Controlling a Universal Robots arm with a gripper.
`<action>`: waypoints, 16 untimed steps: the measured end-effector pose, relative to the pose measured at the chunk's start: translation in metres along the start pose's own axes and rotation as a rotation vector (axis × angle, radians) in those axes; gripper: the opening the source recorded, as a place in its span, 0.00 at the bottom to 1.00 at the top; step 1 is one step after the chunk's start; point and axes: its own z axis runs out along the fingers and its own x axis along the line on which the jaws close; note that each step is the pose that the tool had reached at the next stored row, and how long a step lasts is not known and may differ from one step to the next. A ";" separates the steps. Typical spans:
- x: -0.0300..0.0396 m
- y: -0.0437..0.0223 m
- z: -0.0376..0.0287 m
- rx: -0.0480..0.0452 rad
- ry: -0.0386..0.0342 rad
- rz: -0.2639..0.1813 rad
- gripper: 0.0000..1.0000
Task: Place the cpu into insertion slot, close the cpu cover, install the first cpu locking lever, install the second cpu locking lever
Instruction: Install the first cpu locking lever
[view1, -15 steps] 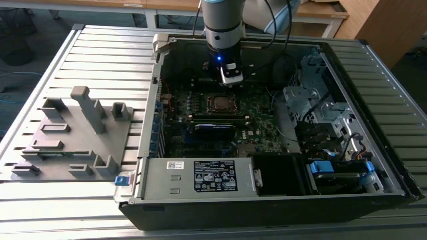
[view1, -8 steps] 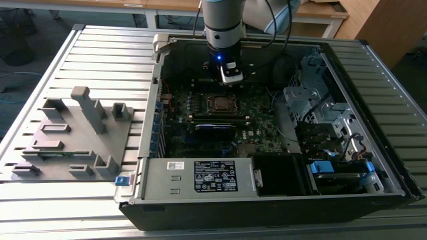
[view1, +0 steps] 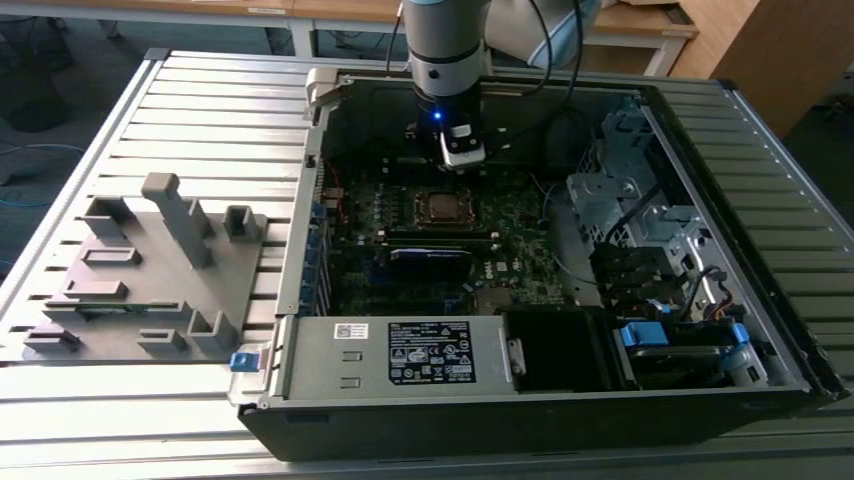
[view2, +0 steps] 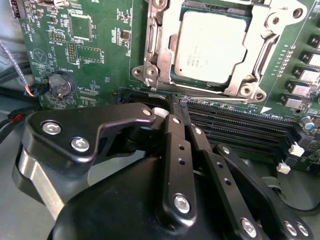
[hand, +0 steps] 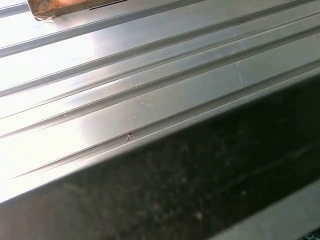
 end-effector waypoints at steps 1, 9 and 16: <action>0.0002 -0.0001 0.0003 0.0001 -0.0001 0.000 0.10; 0.0013 0.0011 0.0016 -0.0003 0.0006 -0.007 0.10; 0.0013 0.0011 0.0017 -0.0006 0.0009 -0.009 0.10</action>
